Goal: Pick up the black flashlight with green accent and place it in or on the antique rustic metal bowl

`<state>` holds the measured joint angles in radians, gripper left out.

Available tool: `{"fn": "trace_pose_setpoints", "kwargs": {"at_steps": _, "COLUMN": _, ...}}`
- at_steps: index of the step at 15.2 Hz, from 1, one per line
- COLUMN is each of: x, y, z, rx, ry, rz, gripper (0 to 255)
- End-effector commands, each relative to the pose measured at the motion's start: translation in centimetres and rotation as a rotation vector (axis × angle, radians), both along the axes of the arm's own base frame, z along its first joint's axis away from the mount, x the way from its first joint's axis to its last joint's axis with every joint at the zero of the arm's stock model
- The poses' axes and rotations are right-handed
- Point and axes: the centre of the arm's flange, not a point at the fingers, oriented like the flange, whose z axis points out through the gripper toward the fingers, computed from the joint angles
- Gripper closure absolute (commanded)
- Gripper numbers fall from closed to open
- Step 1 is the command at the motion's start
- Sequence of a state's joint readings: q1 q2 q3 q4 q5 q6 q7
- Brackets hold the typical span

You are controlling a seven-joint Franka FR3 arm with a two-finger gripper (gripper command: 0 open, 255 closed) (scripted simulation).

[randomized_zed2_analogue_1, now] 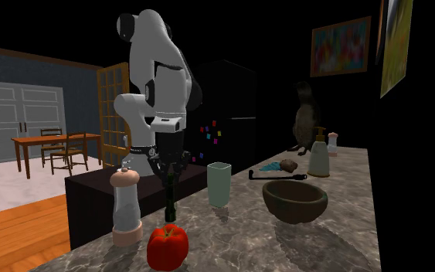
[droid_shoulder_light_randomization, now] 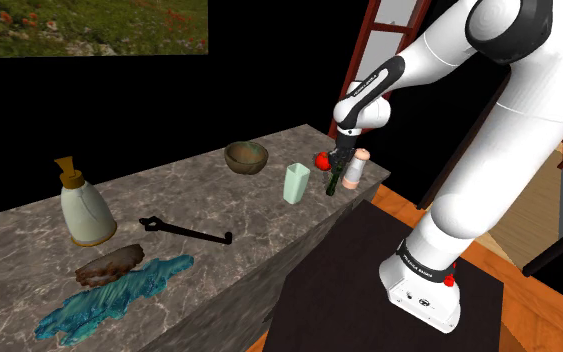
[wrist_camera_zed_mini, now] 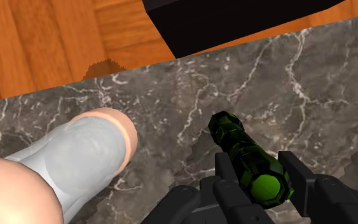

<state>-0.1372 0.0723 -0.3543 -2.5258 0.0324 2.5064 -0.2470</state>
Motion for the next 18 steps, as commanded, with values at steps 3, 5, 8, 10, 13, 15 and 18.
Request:
{"fn": "trace_pose_setpoints", "kwargs": {"at_steps": 3, "x": 0.0, "y": 0.0, "z": 0.5, "rx": 0.001, "ry": 0.001, "rz": 0.001, "gripper": 255}}
{"fn": "trace_pose_setpoints", "kwargs": {"at_steps": 5, "x": 0.0, "y": 0.0, "z": 1.5, "rx": 0.001, "ry": 0.001, "rz": 0.001, "gripper": 255}}
{"fn": "trace_pose_setpoints", "kwargs": {"at_steps": 8, "x": 0.0, "y": 0.0, "z": 3.1, "rx": 0.001, "ry": 0.001, "rz": 0.001, "gripper": 255}}
{"fn": "trace_pose_setpoints", "kwargs": {"at_steps": 10, "x": 0.0, "y": 0.0, "z": 4.2, "rx": 0.001, "ry": 0.001, "rz": 0.001, "gripper": 255}}
{"fn": "trace_pose_setpoints", "kwargs": {"at_steps": 13, "x": 0.0, "y": 0.0, "z": 5.8, "rx": 0.001, "ry": 0.001, "rz": 0.001, "gripper": 255}}
{"fn": "trace_pose_setpoints", "kwargs": {"at_steps": 15, "x": 0.0, "y": 0.0, "z": 6.8, "rx": 0.001, "ry": 0.001, "rz": 0.001, "gripper": 255}}
{"fn": "trace_pose_setpoints", "kwargs": {"at_steps": 18, "x": 0.0, "y": 0.0, "z": 8.4, "rx": 0.001, "ry": 0.001, "rz": 0.001, "gripper": 255}}
